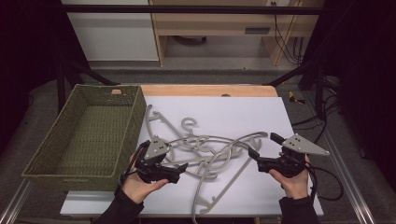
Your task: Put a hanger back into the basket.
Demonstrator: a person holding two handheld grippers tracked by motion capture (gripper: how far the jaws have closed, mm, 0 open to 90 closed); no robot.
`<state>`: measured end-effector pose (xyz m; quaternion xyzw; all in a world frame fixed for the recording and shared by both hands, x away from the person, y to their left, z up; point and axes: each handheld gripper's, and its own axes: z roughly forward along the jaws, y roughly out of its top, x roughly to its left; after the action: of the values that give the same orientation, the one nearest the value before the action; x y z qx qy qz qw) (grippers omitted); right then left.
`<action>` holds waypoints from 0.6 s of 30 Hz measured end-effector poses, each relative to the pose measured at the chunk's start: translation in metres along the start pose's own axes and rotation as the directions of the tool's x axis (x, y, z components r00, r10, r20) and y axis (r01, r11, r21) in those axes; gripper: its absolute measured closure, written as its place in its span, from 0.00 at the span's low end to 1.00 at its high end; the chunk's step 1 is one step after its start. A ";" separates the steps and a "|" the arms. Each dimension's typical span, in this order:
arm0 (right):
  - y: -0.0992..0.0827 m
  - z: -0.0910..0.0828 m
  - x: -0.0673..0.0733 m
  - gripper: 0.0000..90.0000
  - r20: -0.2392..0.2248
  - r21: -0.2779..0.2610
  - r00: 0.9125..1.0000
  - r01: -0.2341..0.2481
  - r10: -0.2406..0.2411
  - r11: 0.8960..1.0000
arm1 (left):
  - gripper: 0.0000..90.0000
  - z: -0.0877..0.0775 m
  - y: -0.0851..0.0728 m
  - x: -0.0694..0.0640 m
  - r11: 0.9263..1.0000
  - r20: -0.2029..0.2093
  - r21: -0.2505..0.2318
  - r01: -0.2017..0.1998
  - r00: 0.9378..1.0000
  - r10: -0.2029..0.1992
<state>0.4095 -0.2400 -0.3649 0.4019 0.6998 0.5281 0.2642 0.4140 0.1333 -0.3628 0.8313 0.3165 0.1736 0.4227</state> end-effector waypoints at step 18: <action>0.001 -0.004 -0.003 0.06 0.010 -0.017 1.000 -0.001 0.001 1.000 | 0.28 0.099 0.020 -0.028 0.984 0.039 0.177 -0.025 0.999 0.018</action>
<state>0.4088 -0.2444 -0.3627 0.4026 0.6937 0.5323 0.2708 0.4559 0.0469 -0.4042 0.8721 0.3137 0.1335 0.3509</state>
